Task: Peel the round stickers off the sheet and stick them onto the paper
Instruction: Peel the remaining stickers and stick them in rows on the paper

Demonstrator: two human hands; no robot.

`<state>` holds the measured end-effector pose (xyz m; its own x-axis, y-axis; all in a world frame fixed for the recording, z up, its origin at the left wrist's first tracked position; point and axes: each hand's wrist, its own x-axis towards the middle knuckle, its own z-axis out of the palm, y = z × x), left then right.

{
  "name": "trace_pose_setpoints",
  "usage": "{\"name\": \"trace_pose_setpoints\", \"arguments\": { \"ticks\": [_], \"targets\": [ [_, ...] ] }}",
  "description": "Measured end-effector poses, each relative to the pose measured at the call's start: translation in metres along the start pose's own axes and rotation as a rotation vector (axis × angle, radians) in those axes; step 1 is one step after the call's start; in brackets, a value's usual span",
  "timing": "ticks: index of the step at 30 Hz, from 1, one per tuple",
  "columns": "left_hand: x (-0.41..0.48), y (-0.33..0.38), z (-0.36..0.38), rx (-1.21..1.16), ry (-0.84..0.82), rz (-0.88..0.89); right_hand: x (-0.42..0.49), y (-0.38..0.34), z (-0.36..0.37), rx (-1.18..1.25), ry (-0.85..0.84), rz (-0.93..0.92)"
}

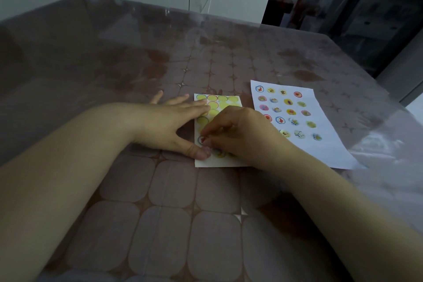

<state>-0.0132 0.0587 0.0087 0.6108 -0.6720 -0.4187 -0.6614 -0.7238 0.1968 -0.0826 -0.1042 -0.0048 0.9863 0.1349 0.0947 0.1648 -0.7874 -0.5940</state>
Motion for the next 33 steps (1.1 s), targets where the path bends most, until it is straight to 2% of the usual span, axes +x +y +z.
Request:
{"name": "trace_pose_setpoints", "arguments": {
  "ticks": [7,19,22,26,28,30,33],
  "targets": [
    [0.001,-0.002,0.001,0.001,0.009,0.009,0.000,-0.001,-0.003,0.045,-0.052,0.022],
    [0.004,-0.003,0.002,-0.022,0.024,0.014,0.004,0.004,0.004,-0.006,0.048,-0.081],
    [0.003,-0.003,0.002,-0.034,0.028,0.019,0.004,0.005,0.001,0.164,0.057,-0.033],
    [0.002,-0.002,0.001,-0.029,0.026,0.018,0.002,0.002,-0.018,0.406,0.179,0.026],
    [0.002,-0.003,0.001,-0.022,0.020,0.014,-0.002,0.004,-0.036,0.460,0.189,0.031],
    [0.003,-0.005,0.002,0.005,0.030,0.025,-0.008,0.008,-0.060,0.364,0.160,0.065],
    [0.006,-0.009,0.003,0.011,0.051,0.059,-0.017,0.011,-0.094,0.069,0.066,0.133]
  ]
}}
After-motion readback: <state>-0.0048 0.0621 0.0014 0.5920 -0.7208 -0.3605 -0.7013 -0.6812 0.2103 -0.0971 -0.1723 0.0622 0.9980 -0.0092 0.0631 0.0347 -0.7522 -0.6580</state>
